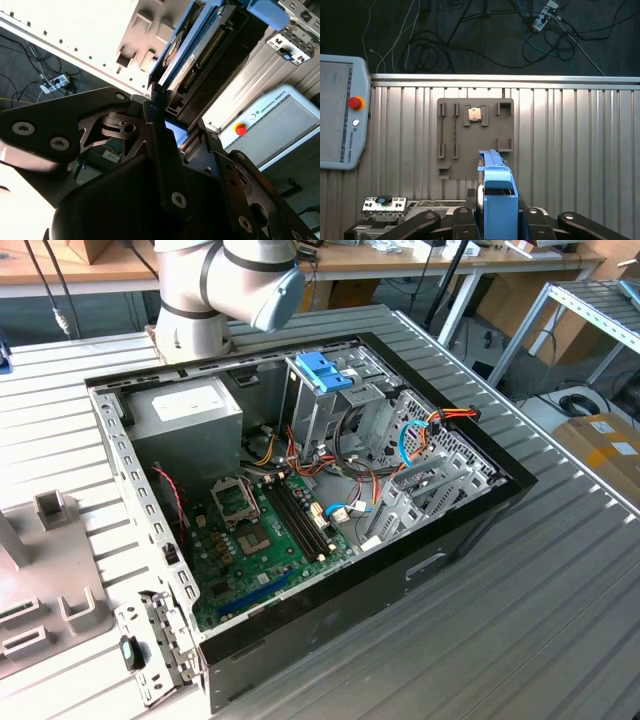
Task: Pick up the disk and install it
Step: 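Pick up the disk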
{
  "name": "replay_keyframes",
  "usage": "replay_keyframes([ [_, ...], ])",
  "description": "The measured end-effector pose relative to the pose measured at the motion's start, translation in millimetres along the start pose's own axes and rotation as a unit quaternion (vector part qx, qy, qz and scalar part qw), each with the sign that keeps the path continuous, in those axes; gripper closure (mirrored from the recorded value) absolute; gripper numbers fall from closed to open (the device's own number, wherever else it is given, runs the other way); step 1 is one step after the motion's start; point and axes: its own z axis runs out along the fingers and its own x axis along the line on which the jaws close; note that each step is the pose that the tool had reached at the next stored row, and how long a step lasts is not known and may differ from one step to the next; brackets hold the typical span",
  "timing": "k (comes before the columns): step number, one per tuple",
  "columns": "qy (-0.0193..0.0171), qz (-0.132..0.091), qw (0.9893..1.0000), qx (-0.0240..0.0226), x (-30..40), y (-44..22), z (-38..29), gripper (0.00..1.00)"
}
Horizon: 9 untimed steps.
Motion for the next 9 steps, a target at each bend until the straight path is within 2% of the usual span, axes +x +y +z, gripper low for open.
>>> replay_keyframes([
  [3,0.0000,0.000,1.0000,-0.0002,1.5,-8.2,0.6,0.63],
  [9,-0.0001,0.000,1.0000,-0.0005,3.3,-19.1,1.7,0.63],
])
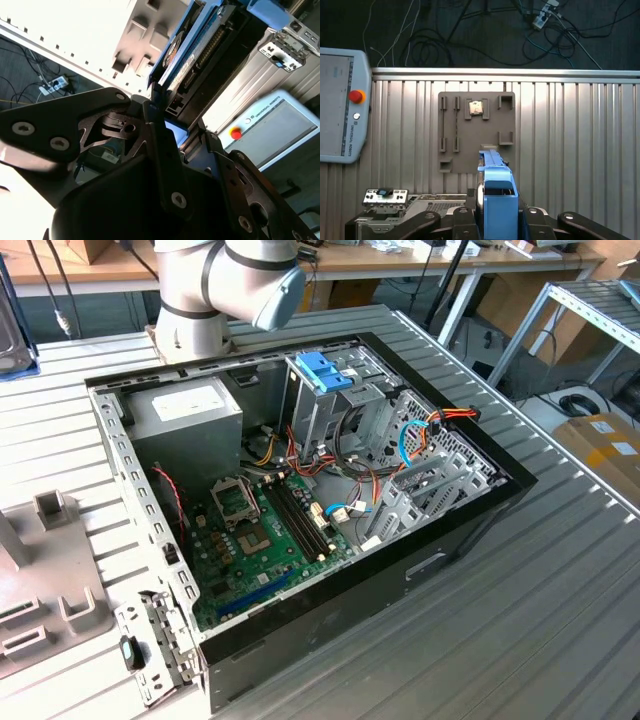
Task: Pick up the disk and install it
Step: 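Pick up the disk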
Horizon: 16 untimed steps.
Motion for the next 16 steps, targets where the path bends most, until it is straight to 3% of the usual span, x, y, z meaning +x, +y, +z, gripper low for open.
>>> replay_keyframes([
  [5,-0.0003,0.000,1.0000,-0.0001,2.3,-7.8,0.6,0.63],
  [7,-0.0060,0.000,1.0000,-0.0001,5.0,-9.9,0.6,0.63],
  [9,-0.0186,-0.001,0.9998,0.0001,8.3,-11.5,0.7,0.63],
  [10,-0.0268,-0.001,0.9996,0.0001,10.0,-12.2,0.7,0.63],
  [13,-0.0433,-0.002,0.9991,0.0003,13.9,-13.8,0.9,0.63],
  [14,-0.0506,-0.003,0.9987,0.0003,16.0,-14.8,0.9,0.63],
  [15,-0.0543,-0.003,0.9985,0.0004,17.8,-16.5,1.4,0.63],
  [16,-0.0542,-0.003,0.9985,0.0001,18.4,-18.4,1.8,0.63],
])
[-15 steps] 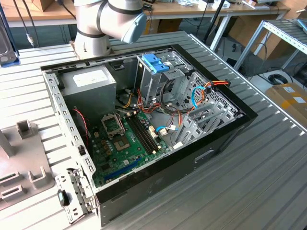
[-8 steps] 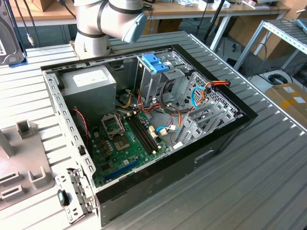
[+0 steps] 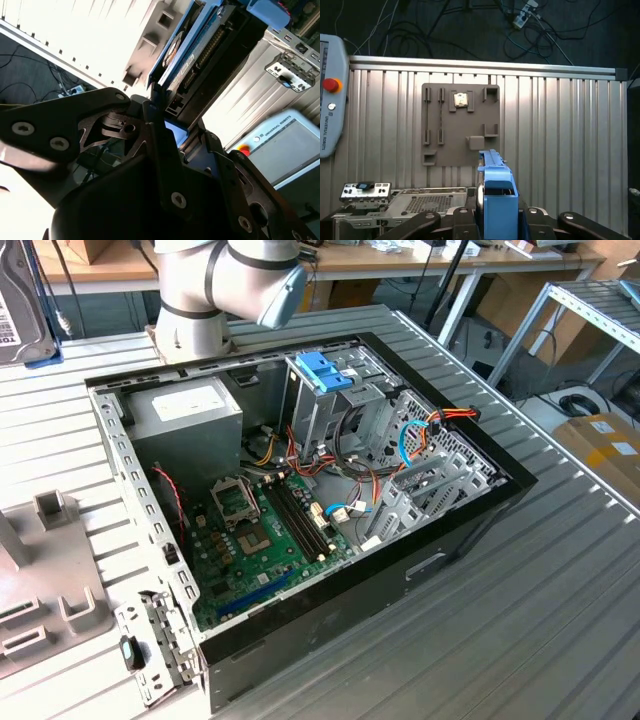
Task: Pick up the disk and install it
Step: 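Pick up the disk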
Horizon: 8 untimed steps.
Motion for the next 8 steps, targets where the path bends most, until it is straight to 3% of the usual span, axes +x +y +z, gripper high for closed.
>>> replay_keyframes([
  [2,0.0000,0.000,1.0000,-0.0002,1.4,-4.7,0.9,0.63],
  [8,-0.0001,0.000,1.0000,-0.0002,3.3,-10.0,2.3,0.63],
])
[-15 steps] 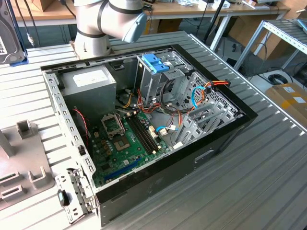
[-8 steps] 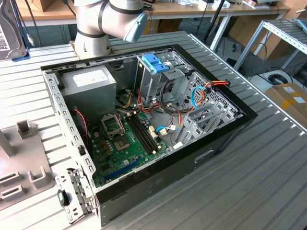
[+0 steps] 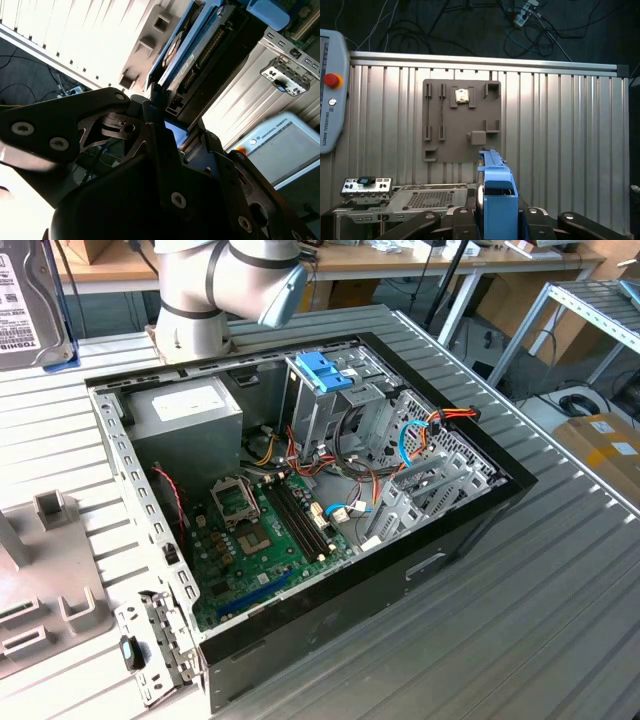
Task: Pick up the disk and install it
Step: 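Pick up the disk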
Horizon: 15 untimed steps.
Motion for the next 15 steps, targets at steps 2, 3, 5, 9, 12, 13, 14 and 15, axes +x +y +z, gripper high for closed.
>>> replay_keyframes([
  [2,0.0000,0.000,1.0000,0.0000,0.4,-1.1,0.4,0.63],
  [3,0.0000,0.000,1.0000,0.0000,0.6,-1.6,0.5,0.63],
  [5,0.0000,0.000,1.0000,-0.0001,1.1,-2.9,1.0,0.63],
  [9,0.0000,0.000,1.0000,0.0000,1.7,-4.8,1.6,0.63],
  [12,0.0000,0.000,1.0000,0.0000,2.0,-6.4,2.1,0.63],
  [13,0.0000,0.000,1.0000,0.0000,2.1,-6.8,2.2,0.63],
  [14,0.0000,0.000,1.0000,0.0000,2.3,-7.9,2.5,0.63],
  [15,0.0000,0.000,1.0000,0.0000,2.5,-8.7,2.7,0.63],
])
